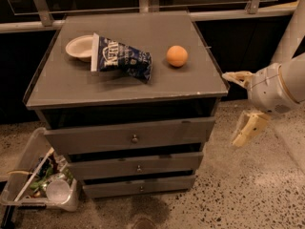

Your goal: Open top drawer

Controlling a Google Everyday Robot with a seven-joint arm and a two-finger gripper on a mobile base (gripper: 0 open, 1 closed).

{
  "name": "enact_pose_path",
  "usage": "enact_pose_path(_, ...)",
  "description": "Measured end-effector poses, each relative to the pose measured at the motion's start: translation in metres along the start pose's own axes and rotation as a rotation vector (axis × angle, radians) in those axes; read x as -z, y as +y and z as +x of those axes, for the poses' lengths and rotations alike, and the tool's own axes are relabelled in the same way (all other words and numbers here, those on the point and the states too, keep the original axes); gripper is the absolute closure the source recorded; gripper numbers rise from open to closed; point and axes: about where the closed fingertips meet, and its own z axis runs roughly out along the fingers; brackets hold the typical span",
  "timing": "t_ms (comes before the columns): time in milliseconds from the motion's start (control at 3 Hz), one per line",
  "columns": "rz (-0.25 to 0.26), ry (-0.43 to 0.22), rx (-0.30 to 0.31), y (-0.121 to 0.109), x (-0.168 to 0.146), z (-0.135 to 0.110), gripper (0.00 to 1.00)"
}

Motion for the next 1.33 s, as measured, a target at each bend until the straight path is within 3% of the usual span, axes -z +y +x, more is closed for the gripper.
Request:
enact_pose_path(333, -0.004, -0.028, 0.047, 0.001, -0.004, 0.0, 0.0)
enact_pose_path(667, -0.004, -0.026, 0.046, 0.001, -0.004, 0.0, 0.0)
enact_pose_path(1000, 0.007, -0.006, 0.077, 0.007, -0.005, -0.01, 0.0)
enact_pose_path(1333, -0.001, 0.02, 0.088, 0.011, -0.028, -0.008, 0.0)
